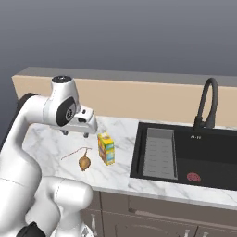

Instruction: Pick up all produce items and place them in the sink. Turn on the sink faucet to wash them. Then turn the sink off and put them in the tray.

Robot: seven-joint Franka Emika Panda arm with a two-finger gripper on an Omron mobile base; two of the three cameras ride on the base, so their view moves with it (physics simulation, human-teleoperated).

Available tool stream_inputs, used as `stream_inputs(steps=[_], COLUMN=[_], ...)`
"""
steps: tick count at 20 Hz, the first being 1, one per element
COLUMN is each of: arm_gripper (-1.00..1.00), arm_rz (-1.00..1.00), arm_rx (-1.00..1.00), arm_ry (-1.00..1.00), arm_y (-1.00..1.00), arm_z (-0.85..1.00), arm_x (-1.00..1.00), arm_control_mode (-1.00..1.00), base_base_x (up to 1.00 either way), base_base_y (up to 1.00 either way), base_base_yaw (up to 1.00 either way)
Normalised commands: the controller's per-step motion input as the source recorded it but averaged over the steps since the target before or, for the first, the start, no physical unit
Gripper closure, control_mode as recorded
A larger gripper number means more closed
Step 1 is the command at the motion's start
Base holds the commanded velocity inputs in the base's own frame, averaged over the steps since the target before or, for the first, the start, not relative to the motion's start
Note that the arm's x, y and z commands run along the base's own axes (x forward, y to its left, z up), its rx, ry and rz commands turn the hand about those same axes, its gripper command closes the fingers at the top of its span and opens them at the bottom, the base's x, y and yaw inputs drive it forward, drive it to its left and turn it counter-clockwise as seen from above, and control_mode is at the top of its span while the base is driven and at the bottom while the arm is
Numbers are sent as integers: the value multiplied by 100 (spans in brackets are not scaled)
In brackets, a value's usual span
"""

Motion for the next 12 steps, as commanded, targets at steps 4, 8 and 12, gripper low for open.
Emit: stream_inputs(steps=[4, 8, 12], arm_gripper=[-100, -100, -100], arm_rz=[-6, -1, -1], arm_rx=[0, 0, 0], arm_ry=[0, 0, 0], arm_y=[0, 16, 32], arm_z=[-35, -35, -36], arm_x=[-50, -18, 0], arm_control_mode=[-100, -100, -100], base_base_x=[0, 0, 0], base_base_y=[0, 0, 0], base_base_yaw=[0, 0, 0])
